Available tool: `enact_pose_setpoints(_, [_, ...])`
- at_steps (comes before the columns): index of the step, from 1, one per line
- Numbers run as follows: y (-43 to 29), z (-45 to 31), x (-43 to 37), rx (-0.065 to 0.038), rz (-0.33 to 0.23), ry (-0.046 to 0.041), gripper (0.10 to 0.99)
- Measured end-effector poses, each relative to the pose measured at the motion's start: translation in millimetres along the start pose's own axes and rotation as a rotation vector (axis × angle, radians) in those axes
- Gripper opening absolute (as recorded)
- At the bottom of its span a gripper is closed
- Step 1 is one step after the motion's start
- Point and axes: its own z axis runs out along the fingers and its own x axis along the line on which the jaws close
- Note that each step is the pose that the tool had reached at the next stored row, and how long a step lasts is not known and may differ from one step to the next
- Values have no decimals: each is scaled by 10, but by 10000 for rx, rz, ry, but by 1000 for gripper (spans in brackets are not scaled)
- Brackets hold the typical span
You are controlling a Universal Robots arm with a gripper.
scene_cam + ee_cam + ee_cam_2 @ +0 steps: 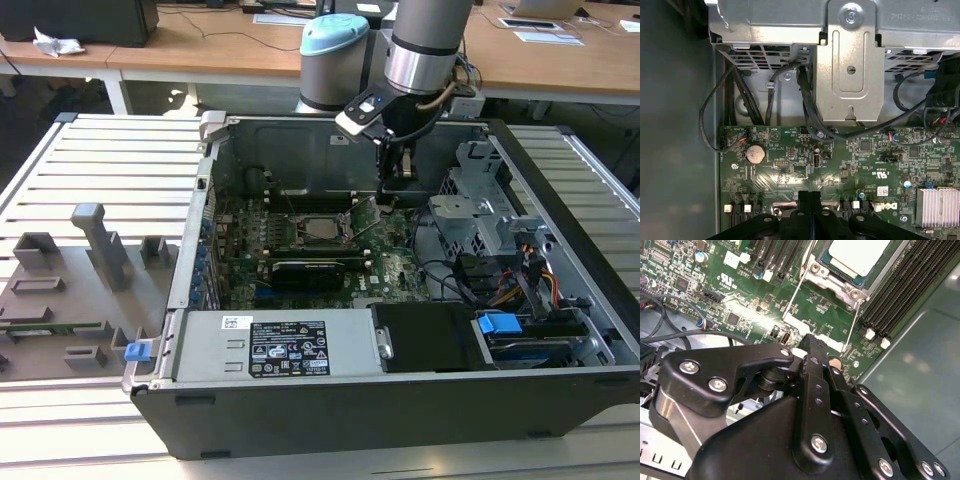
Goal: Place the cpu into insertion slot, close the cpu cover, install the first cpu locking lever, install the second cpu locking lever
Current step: 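Close the cpu cover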
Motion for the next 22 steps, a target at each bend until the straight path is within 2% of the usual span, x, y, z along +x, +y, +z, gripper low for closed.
enact_pose_setpoints(1, [2,0,-1,0,-3,-3,106])
enact_pose_setpoints(4, [122,3,8,6,-15,0,106])
enact_pose_setpoints(6, [178,13,15,13,-24,-2,106])
enact_pose_setpoints(10, [182,113,20,38,-24,-1,106])
enact_pose_setpoints(16, [179,129,20,40,-24,-3,106])
enact_pose_setpoints(19, [180,176,22,40,-24,-2,106])
enact_pose_setpoints(22, [172,179,22,39,-22,-1,106])
